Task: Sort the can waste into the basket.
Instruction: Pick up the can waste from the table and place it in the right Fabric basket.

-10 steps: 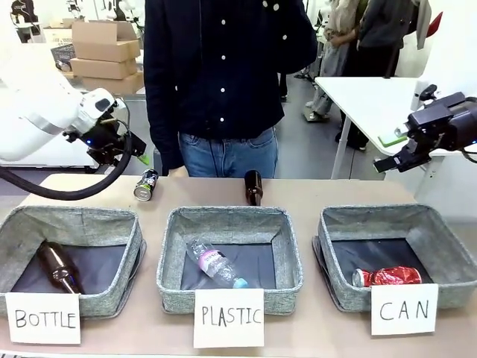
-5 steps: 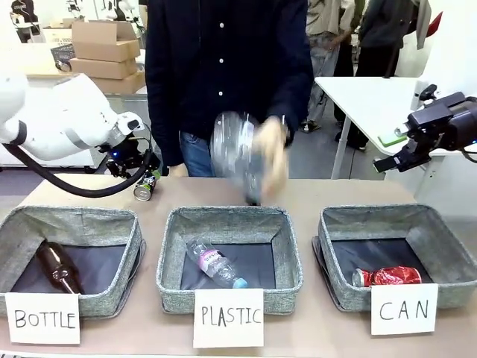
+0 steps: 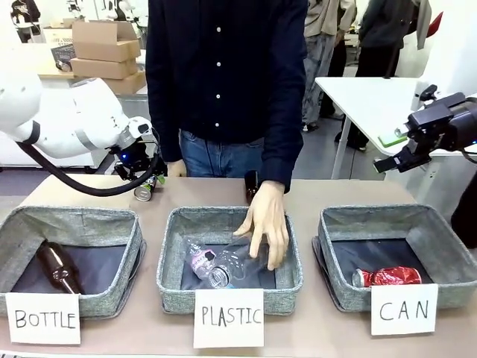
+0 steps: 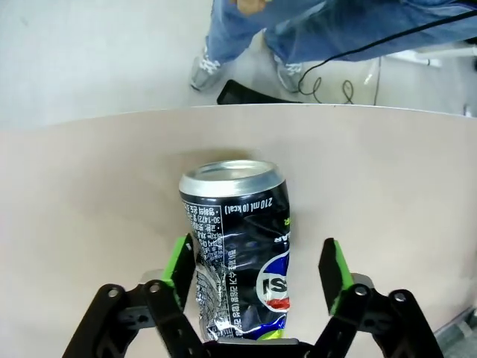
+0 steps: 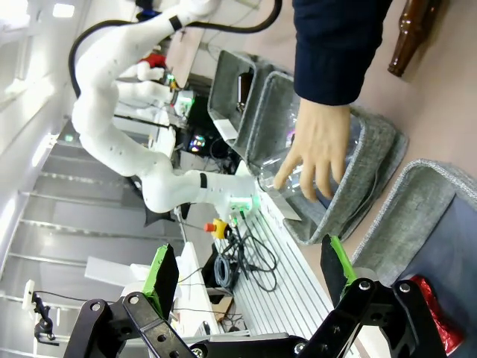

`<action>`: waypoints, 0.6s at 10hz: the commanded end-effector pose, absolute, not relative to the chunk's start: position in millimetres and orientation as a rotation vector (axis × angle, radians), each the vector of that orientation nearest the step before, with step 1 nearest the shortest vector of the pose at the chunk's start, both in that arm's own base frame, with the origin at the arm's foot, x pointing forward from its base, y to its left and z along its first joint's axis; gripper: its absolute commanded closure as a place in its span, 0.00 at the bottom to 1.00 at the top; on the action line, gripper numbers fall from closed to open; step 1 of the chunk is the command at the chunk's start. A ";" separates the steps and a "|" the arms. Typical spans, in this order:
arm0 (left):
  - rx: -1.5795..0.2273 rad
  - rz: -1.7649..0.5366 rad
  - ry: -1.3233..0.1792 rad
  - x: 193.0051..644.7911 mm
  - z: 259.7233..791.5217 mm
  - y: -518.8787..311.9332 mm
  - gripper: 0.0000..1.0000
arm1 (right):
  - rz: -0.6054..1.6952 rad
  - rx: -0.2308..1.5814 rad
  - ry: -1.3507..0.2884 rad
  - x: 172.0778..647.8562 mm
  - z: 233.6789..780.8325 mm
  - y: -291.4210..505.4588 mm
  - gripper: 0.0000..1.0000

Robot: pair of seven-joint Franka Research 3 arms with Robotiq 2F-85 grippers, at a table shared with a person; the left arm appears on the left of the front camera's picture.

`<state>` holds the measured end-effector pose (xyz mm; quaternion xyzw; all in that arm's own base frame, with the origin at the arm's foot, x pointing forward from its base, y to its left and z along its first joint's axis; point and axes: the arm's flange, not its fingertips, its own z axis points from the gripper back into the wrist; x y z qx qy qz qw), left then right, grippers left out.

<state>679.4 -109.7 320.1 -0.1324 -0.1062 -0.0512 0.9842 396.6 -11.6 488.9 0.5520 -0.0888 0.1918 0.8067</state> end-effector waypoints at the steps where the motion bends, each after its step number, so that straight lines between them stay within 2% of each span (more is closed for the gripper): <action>1: -0.233 -0.082 -0.216 677.7 323.6 -111.1 0.73 | 0.426 1.167 -0.207 394.4 487.9 -10.8 0.00; 2: -0.231 -0.084 -0.212 677.2 322.5 -112.2 1.00 | 0.426 1.167 -0.207 394.4 487.9 -10.8 0.00; 5: -0.218 -0.082 -0.216 674.3 321.3 -113.0 0.98 | 0.426 1.167 -0.207 394.4 487.9 -10.8 0.00; 6: -0.220 -0.078 -0.213 674.7 321.3 -112.3 1.00 | 0.426 1.167 -0.207 394.4 487.9 -10.8 0.00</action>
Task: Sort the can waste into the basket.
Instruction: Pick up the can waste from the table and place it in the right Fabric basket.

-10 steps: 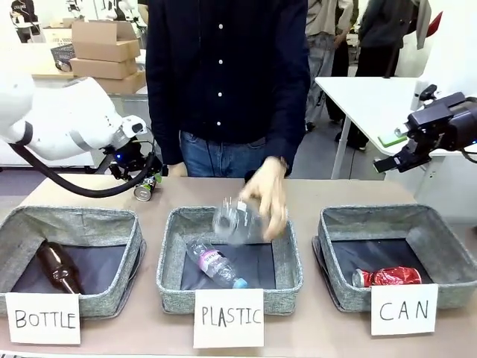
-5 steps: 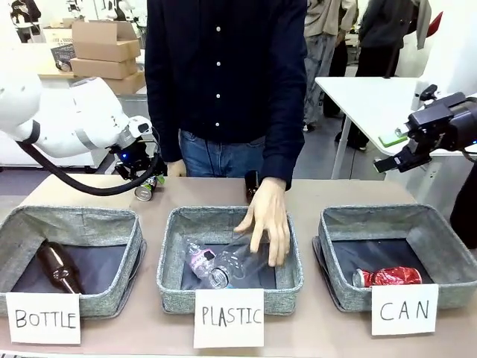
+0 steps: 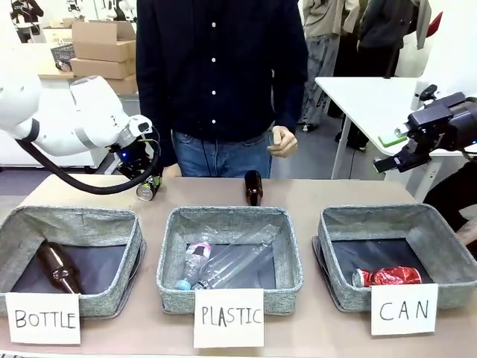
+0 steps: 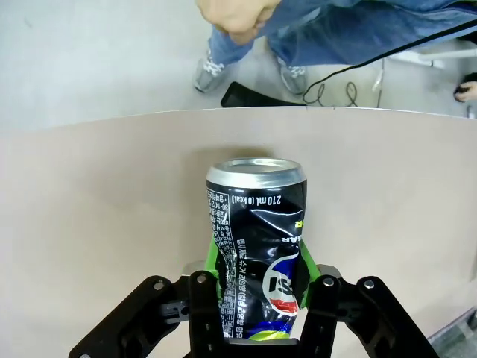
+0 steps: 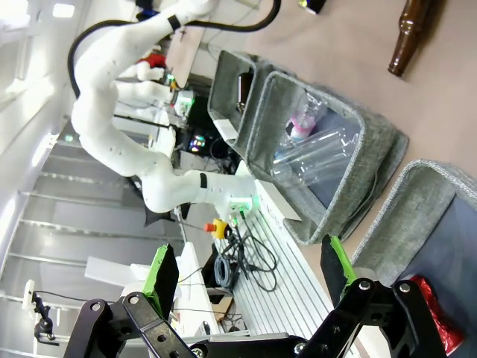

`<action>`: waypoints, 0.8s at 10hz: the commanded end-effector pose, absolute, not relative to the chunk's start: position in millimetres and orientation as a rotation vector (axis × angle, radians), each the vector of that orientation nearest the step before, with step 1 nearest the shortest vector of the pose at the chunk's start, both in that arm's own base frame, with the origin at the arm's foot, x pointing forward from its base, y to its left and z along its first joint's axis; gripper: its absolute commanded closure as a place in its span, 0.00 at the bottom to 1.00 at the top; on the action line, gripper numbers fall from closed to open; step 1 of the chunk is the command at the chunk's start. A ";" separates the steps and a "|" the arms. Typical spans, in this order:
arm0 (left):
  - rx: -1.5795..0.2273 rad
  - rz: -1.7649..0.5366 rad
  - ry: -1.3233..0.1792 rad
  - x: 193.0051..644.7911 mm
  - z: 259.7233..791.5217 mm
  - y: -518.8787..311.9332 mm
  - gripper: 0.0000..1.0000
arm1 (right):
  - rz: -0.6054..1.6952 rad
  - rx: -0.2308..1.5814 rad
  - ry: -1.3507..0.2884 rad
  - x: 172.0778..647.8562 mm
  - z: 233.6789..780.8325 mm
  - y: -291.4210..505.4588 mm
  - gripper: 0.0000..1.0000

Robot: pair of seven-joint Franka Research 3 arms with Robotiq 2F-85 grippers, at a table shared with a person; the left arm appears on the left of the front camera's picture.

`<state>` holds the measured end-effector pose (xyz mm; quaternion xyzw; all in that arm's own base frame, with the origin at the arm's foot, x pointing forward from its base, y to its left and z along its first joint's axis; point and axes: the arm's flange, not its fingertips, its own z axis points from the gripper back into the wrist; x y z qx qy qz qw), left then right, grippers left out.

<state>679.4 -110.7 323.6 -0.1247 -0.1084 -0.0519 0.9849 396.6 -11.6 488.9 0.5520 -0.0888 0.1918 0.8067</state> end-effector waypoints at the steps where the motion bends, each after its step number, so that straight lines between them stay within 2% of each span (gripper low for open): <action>1: -0.235 -0.073 -0.214 673.5 322.7 -112.4 1.00 | 0.426 1.167 -0.207 394.4 487.9 -10.8 0.00; 3: -0.260 -0.054 -0.231 667.2 335.1 -108.7 1.00 | 0.426 1.167 -0.207 394.4 487.9 -10.8 0.00; 5: -0.384 -0.104 -0.304 630.0 383.8 -95.9 1.00 | 0.426 1.167 -0.207 394.4 487.9 -10.8 0.00; 6: -0.462 -0.176 -0.333 588.5 417.6 -88.6 1.00 | 0.426 1.167 -0.207 394.4 487.9 -10.8 0.00; 8: -0.654 -0.548 -0.286 482.9 463.1 -75.0 1.00 | 0.426 1.167 -0.207 394.4 487.9 -10.8 0.00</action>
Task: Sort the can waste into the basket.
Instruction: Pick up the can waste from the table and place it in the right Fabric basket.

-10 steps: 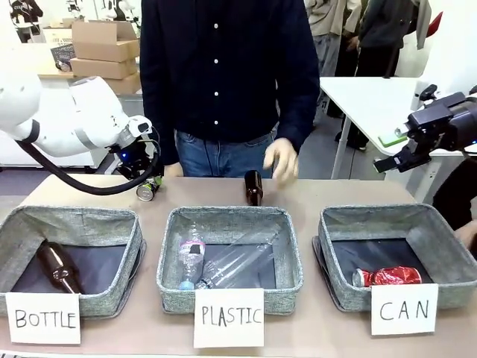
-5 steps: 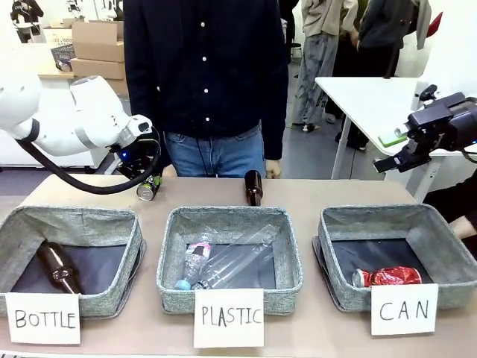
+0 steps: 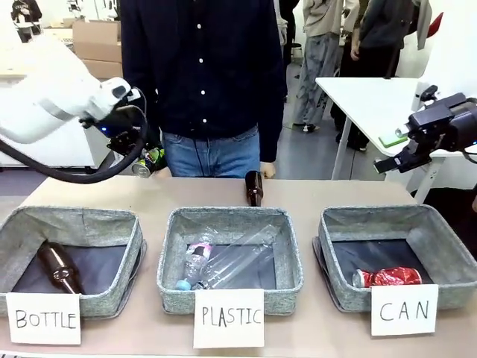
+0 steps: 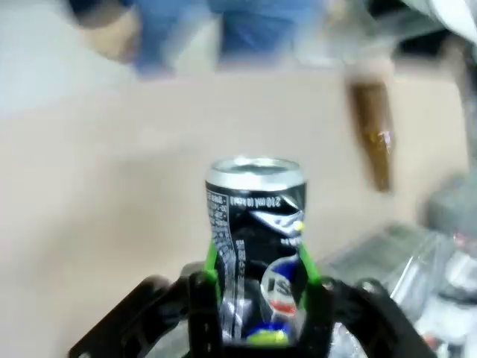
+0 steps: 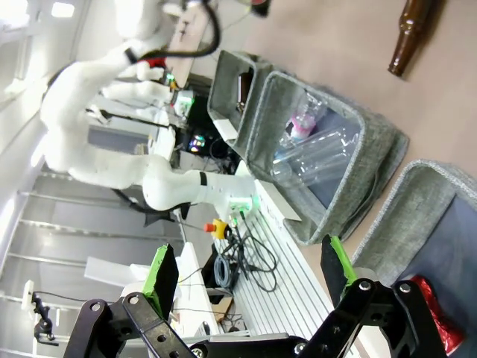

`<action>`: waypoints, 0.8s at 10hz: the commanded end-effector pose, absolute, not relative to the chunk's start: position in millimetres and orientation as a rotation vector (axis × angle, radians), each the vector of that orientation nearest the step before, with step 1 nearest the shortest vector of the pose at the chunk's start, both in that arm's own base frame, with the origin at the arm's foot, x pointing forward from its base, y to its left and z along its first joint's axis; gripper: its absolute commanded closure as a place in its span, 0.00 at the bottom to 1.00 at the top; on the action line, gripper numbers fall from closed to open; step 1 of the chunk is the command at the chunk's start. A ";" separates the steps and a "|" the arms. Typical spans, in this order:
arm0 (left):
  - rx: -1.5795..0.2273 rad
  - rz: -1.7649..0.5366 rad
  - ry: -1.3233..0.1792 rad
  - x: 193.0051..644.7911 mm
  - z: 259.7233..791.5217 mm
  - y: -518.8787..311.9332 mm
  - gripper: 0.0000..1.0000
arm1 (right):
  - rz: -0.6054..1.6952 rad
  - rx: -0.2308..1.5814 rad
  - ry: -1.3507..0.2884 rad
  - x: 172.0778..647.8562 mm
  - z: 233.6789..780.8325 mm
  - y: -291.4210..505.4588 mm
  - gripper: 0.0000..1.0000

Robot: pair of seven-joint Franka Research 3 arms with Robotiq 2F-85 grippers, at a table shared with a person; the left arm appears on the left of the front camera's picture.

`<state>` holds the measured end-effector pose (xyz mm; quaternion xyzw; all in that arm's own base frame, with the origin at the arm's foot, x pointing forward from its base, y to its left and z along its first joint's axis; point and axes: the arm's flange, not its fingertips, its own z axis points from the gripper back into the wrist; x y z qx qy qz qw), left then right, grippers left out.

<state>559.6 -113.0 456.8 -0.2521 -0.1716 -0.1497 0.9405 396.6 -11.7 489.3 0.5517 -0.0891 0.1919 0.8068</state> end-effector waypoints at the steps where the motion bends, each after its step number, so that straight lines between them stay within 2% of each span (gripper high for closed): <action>1: -0.696 -0.692 -0.280 442.4 465.2 -73.8 1.00 | 0.426 1.167 -0.207 394.4 487.9 -10.8 0.00; 3: -0.720 -0.857 -0.316 387.3 450.4 -75.0 1.00 | 0.426 1.167 -0.207 394.4 487.9 -10.8 0.00; 4: -0.707 -0.833 -0.360 383.5 444.2 -69.2 1.00 | 0.426 1.167 -0.207 394.4 487.9 -10.8 0.00; 5: -0.745 -0.756 -0.326 404.4 471.2 -97.6 1.00 | 0.426 1.167 -0.207 394.4 487.9 -10.8 0.00; 7: -0.745 -0.756 -0.326 404.4 471.2 -97.6 1.00 | 0.426 1.167 -0.207 394.4 487.9 -10.8 0.00; 8: -0.752 -0.807 -0.329 381.4 457.0 -85.6 0.60 | 0.410 1.180 -0.191 396.5 489.1 -11.9 0.00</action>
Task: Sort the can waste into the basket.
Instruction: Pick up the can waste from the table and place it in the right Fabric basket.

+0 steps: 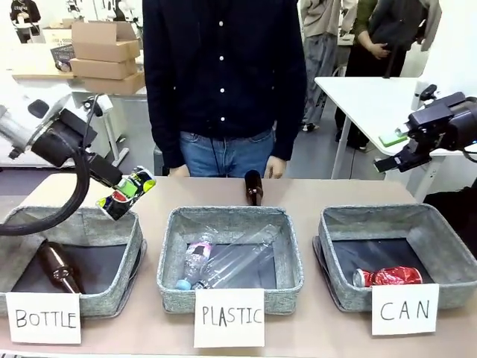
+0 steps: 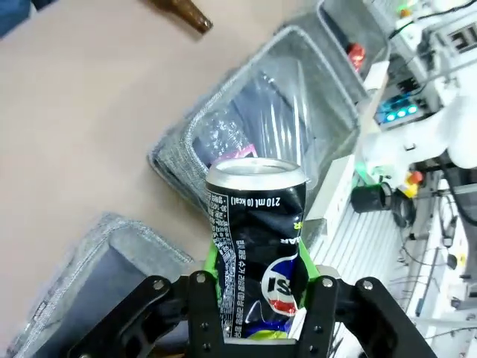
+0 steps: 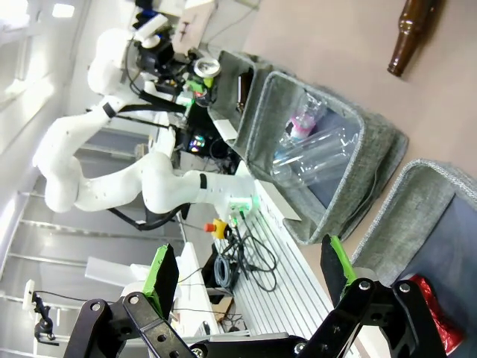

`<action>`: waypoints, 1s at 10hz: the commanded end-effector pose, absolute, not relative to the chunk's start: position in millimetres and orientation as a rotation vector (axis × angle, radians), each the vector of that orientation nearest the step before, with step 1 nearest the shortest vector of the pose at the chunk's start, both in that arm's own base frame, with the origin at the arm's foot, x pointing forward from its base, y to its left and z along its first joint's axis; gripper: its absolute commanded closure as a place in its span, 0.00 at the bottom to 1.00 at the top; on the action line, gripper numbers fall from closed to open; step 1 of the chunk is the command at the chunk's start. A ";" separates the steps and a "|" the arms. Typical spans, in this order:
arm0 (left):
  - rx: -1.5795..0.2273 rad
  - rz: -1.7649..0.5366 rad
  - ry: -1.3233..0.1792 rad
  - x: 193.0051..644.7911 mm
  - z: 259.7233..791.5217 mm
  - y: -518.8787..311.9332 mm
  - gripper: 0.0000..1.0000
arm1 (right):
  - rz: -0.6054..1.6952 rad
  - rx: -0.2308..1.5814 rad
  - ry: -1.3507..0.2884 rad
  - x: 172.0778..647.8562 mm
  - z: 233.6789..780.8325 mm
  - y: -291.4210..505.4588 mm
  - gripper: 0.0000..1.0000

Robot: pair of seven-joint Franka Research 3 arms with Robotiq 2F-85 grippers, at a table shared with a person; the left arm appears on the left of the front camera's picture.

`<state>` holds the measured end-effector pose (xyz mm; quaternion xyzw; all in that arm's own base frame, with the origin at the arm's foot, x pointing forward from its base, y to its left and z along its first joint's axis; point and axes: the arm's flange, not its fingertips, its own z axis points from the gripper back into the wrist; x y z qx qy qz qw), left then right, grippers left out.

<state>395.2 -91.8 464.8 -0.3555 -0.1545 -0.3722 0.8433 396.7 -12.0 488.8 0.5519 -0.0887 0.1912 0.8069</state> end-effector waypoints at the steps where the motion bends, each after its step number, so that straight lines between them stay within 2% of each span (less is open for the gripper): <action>1: -0.824 -0.872 -0.383 398.1 456.5 -112.7 0.60 | 0.431 1.044 -0.270 386.4 524.6 -16.9 0.00; 3: -0.787 -1.179 -0.532 393.8 487.5 -215.6 0.60 | 0.304 0.782 -0.390 360.6 562.3 -67.6 0.00; 4: -0.762 -1.372 -0.568 375.7 499.3 -277.7 0.60 | 0.207 0.726 -0.383 350.3 564.5 -112.2 0.00; 5: -0.749 -1.530 -0.577 353.9 501.1 -325.6 0.60 | 0.111 0.715 -0.392 345.8 557.9 -141.9 0.00; 7: -0.776 -1.719 -0.764 328.2 512.5 -404.4 0.60 | 0.083 0.779 -0.328 331.2 529.0 -165.1 0.00; 8: -0.711 -1.749 -0.878 328.3 511.7 -456.7 0.60 | 0.072 0.836 -0.311 326.8 509.1 -169.2 0.00; 9: -0.724 -1.767 -0.865 331.2 509.5 -500.8 0.60 | 0.065 0.920 -0.304 326.0 492.2 -169.2 0.00; 10: -0.667 -1.753 -0.871 334.0 504.2 -538.0 0.60 | 0.074 0.761 -0.343 320.7 522.3 -181.2 0.00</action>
